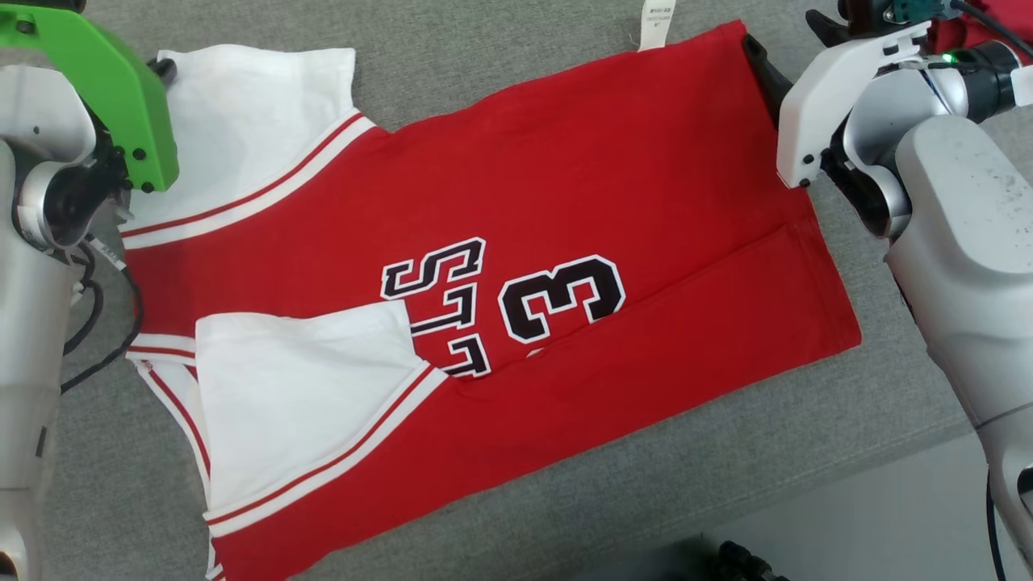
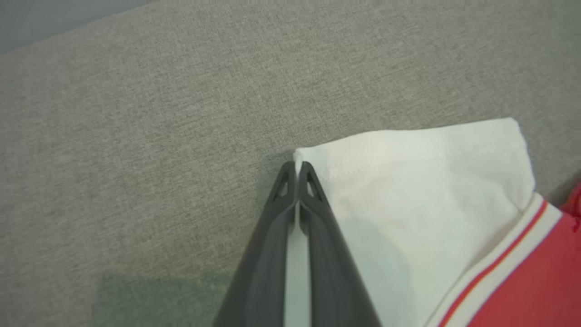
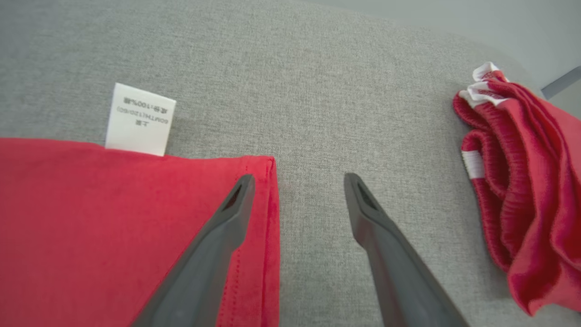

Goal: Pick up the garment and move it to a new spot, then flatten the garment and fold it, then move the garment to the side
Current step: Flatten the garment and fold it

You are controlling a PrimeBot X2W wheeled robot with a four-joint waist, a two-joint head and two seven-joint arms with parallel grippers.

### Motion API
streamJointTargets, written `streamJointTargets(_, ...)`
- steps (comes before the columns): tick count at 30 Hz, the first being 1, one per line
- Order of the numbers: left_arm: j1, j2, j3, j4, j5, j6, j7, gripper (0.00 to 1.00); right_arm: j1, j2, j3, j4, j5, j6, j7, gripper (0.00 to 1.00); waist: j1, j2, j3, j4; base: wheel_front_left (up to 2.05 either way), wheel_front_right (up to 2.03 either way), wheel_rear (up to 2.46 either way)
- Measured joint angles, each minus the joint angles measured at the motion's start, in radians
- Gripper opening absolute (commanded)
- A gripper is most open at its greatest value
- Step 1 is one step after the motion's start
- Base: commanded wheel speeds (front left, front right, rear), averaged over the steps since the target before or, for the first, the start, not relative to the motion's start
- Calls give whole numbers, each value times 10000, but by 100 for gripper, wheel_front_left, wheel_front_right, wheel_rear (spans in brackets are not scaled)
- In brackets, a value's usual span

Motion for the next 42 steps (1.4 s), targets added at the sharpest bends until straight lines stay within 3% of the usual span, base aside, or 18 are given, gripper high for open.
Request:
streamJointTargets(8, -58, -184, -286, -414, -245, -33, -228, 0, -660, -418, 1515, 617, 660, 0, 706, 100, -1, 0, 31, 507, 0, 0, 0)
streamJointTargets(9, -73, -194, -326, -462, -263, -33, -276, 0, -761, -500, 1685, 685, 763, 0, 786, 90, -1, 0, 41, 567, 0, 0, 0)
streamJointTargets(11, -100, -234, -405, -533, -341, -33, -326, 0, -951, -635, 1944, 802, 984, 0, 888, 53, -1, 0, 61, 667, 0, 0, 0)
streamJointTargets(16, -188, -351, -631, -669, -500, -36, -489, 0, -1298, -844, 2562, 1122, 1582, 2, 1116, 27, -1, 0, 106, 867, 0, 0, 0)
streamJointTargets(18, -210, -366, -717, -692, -541, -36, -558, 0, -1404, -943, 2719, 1254, 1776, 4, 1074, 0, -1, 0, 110, 918, 0, 0, 0)
streamJointTargets(30, -128, -128, -803, -1158, -1149, -38, -1248, 0, -1446, -978, 2757, 1898, 2102, 6, -959, 0, -1, 0, -263, 934, 0, 0, 0)
streamJointTargets(42, 2316, 439, -734, -3262, -1992, 23, -2079, 0, 299, -1630, 2894, 857, 2681, 2, -2447, 0, -1, 0, -1417, 1068, 0, 0, 0)
